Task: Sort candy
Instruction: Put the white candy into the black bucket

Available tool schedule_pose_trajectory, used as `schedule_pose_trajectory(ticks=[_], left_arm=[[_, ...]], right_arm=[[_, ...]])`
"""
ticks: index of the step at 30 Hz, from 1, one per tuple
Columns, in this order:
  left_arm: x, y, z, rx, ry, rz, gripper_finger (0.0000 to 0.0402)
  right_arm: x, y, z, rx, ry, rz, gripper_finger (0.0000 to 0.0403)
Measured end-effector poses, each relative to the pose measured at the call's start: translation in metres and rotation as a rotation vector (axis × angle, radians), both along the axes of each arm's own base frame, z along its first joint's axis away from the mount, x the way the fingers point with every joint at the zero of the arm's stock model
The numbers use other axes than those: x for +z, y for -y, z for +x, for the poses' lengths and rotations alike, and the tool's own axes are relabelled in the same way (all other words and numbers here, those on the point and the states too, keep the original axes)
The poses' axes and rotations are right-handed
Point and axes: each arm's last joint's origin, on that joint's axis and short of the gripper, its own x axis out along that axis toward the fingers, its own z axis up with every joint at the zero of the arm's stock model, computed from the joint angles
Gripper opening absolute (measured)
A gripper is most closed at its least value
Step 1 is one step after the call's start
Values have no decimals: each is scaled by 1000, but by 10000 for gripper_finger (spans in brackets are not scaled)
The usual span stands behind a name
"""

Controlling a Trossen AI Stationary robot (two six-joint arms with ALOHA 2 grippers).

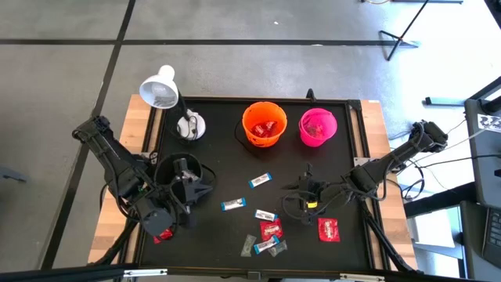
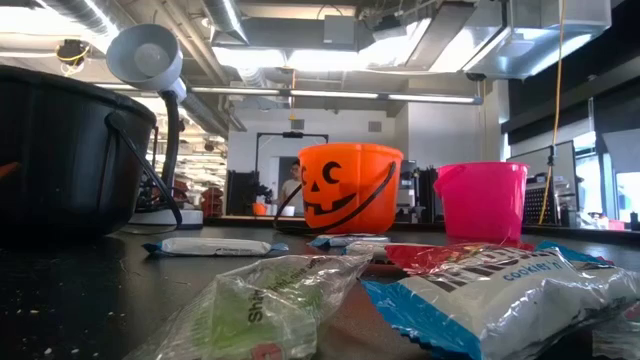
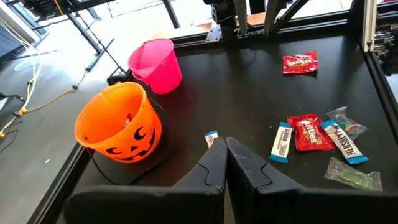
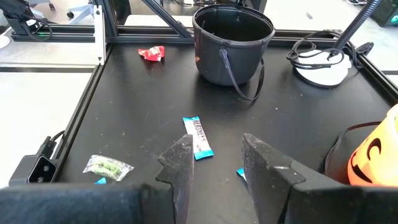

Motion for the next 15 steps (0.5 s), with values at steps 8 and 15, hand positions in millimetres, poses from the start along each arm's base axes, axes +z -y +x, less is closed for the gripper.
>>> schedule_pose_trajectory(ticks=[8, 15], left_arm=[[-1, 1, 1, 0, -3, 3, 0], [-1, 1, 1, -5, -7, 5, 0]], right_arm=[[0, 0, 0, 0, 0, 0, 134], [0, 0, 0, 0, 0, 0, 134]])
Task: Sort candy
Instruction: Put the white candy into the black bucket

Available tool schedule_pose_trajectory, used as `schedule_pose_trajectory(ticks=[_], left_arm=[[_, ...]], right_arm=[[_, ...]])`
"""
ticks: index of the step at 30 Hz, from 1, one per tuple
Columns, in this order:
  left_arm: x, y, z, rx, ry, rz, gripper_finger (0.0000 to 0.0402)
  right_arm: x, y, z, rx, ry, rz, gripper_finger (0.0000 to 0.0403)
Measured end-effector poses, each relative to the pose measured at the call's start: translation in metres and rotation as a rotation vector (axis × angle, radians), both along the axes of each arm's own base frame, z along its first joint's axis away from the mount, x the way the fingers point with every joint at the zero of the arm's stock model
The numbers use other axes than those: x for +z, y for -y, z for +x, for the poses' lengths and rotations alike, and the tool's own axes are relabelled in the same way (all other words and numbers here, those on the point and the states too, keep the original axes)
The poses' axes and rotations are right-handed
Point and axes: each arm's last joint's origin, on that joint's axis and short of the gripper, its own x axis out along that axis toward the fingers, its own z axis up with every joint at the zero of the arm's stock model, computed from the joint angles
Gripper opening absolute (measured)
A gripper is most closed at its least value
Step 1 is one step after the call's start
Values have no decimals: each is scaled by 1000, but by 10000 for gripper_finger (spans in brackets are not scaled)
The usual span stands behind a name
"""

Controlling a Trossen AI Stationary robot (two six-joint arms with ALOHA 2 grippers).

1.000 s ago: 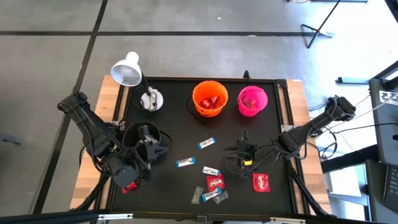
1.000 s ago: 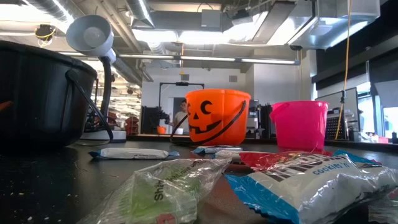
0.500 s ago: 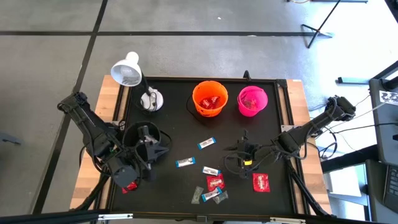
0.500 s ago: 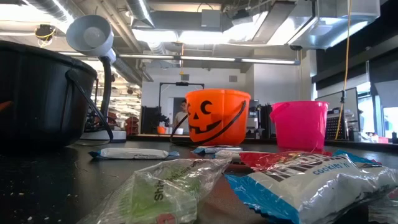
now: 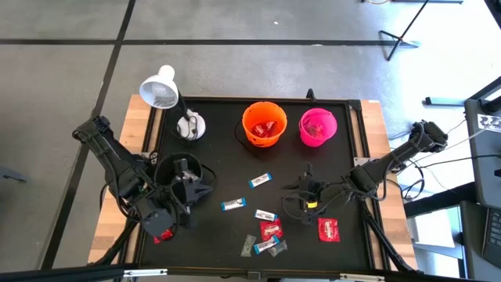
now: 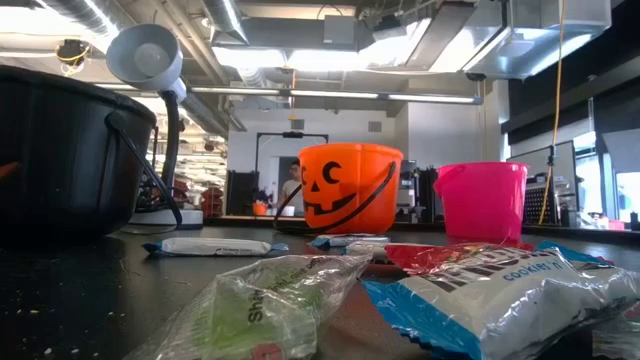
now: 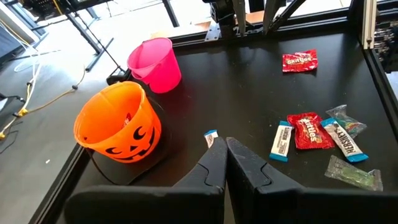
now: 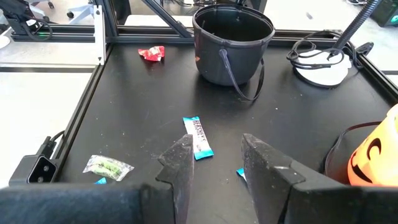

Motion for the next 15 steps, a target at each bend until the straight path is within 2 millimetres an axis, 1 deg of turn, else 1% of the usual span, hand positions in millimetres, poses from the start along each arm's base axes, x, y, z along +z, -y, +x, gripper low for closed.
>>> schedule_pose_trajectory(ticks=[6, 9, 12, 15], left_arm=[[0, 0, 0, -4, -4, -1, 0], [-1, -3, 4, -17, -27, -37, 0], [-5, -8, 18, -40, -78, -116, 0], [-20, -10, 38, -84, -184, -153, 0]], right_arm=[[0, 0, 0, 0, 0, 0, 134], [0, 0, 0, 0, 0, 0, 134], [0, 0, 0, 0, 0, 0, 134], [0, 0, 0, 0, 0, 0, 134]])
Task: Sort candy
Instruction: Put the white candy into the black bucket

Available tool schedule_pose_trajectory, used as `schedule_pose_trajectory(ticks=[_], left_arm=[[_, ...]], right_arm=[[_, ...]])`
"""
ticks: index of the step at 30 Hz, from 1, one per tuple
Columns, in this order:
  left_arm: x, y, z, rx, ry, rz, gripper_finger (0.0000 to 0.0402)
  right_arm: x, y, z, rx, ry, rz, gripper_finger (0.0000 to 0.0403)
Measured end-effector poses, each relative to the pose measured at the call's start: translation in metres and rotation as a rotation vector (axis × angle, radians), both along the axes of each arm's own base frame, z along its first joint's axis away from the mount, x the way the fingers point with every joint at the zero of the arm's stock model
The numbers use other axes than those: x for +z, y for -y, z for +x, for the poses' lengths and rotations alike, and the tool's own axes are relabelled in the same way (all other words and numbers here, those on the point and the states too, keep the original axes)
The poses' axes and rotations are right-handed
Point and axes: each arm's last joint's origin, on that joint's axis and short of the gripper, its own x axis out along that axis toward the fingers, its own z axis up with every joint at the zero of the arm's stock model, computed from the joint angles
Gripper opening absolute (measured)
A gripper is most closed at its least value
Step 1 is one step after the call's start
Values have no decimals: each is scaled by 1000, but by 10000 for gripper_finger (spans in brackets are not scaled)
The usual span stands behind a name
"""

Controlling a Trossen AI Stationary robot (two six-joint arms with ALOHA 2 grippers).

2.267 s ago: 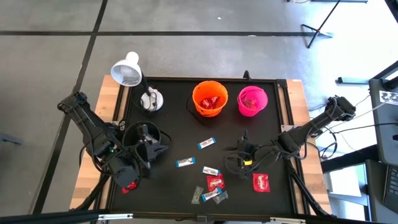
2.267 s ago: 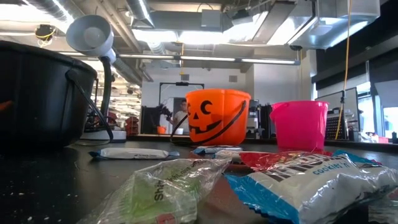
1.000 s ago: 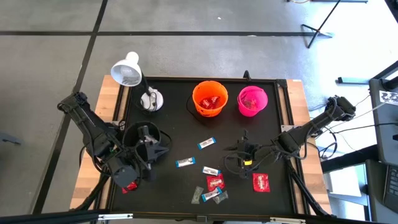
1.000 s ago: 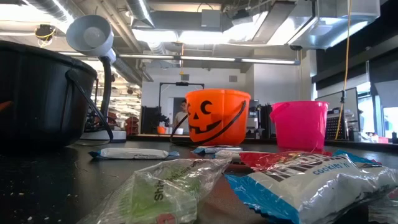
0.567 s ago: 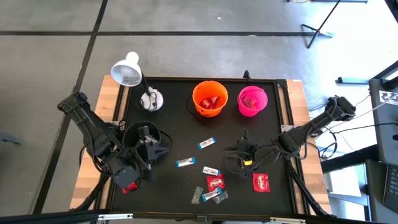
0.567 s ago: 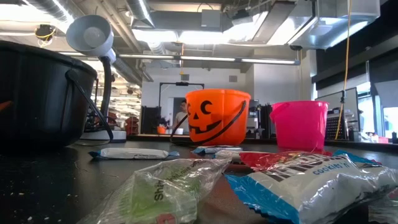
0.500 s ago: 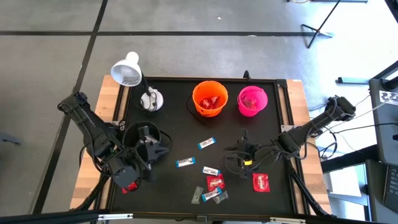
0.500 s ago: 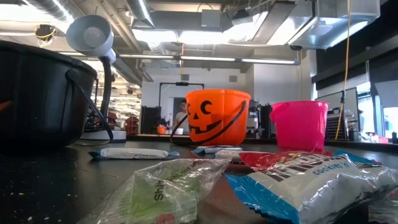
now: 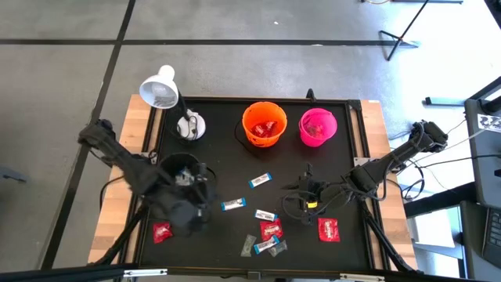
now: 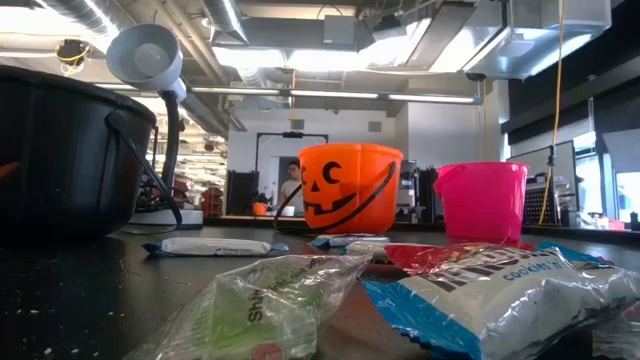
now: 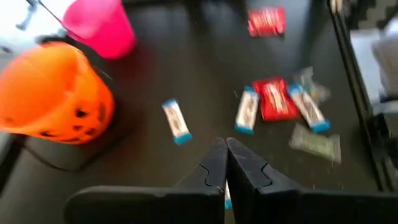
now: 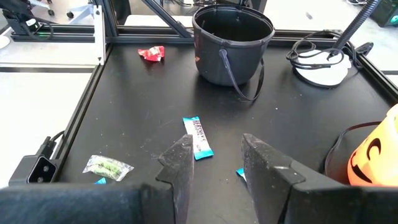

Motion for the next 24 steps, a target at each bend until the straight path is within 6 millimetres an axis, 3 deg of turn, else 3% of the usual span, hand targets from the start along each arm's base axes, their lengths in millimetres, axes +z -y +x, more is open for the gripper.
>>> schedule_pose_trajectory(ticks=[6, 13, 18, 24], left_arm=[[-42, -10, 43, -71, -219, 3, 22], [-98, -19, 84, -100, -405, 5, 108], [-132, -25, 104, -82, -479, 29, 162], [-159, -36, 117, -34, -539, 34, 186]], right_arm=[[0, 0, 0, 0, 0, 0, 134], [0, 0, 0, 0, 0, 0, 134], [0, 0, 0, 0, 1, 1, 134], [0, 0, 0, 0, 1, 1, 134]])
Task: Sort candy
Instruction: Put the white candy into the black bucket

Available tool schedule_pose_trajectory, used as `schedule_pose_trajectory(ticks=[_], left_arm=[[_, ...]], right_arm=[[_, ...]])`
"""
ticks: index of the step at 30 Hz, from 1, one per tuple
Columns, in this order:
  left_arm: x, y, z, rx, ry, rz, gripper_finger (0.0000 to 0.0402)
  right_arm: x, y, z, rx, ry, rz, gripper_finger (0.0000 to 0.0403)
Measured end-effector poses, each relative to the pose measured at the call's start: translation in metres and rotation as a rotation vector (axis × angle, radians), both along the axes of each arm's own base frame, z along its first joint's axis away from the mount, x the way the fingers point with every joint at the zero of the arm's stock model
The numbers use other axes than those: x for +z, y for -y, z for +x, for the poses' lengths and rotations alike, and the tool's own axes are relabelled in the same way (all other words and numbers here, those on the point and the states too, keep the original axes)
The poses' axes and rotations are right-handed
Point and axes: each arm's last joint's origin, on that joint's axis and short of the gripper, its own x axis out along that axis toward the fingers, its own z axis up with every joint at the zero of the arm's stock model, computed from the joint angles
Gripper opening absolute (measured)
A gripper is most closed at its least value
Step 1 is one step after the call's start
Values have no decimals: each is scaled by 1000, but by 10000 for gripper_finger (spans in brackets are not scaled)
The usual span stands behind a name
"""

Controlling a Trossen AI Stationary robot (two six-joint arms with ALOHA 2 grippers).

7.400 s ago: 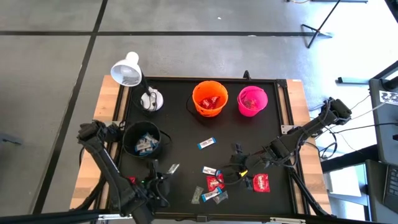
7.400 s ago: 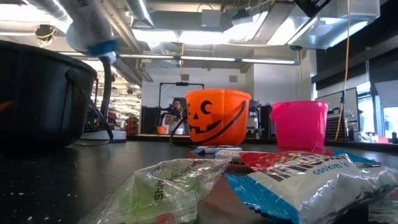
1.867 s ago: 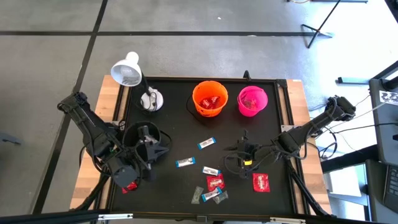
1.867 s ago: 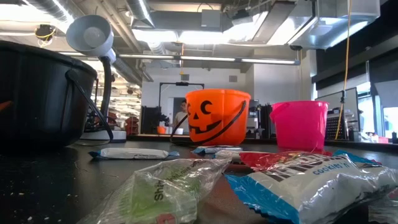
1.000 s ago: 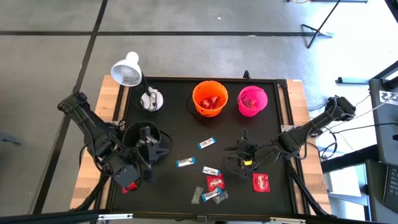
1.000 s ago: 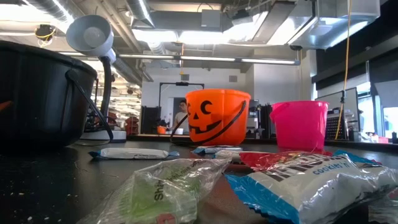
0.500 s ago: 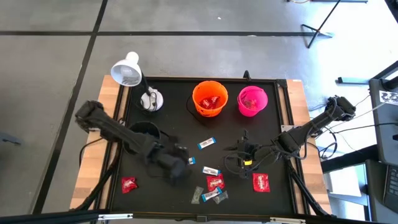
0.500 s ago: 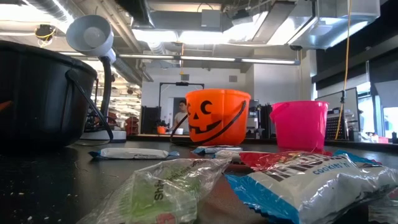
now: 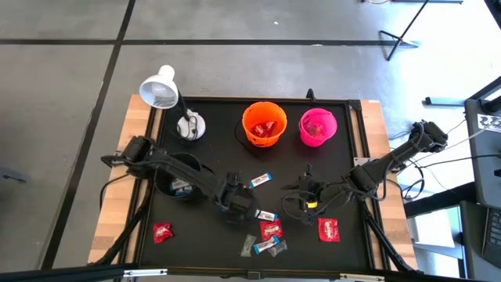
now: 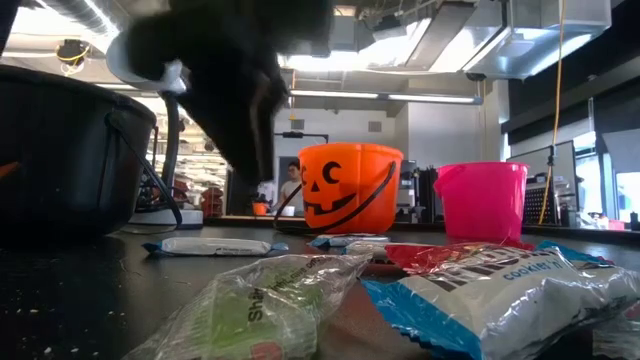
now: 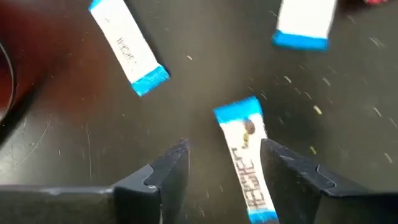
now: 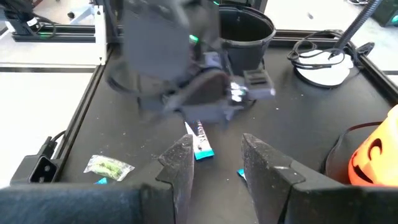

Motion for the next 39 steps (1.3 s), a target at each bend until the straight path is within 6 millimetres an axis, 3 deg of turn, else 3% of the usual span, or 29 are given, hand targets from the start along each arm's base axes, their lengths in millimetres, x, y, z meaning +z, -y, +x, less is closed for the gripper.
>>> schedule_pose_trajectory(ticks=[10, 28, 33, 39], left_arm=[[-24, -14, 22, 106, 19, -165, 187], [-59, -14, 13, 175, -29, -153, 184], [-59, -9, 12, 158, -20, -132, 142], [-59, -7, 11, 148, -22, -148, 39]], right_arm=[[0, -2, 0, 63, -21, 32, 134], [-1, -2, -1, 71, -28, 35, 134], [-1, -2, -1, 65, -29, 30, 134], [-1, -2, -1, 65, -29, 30, 134]])
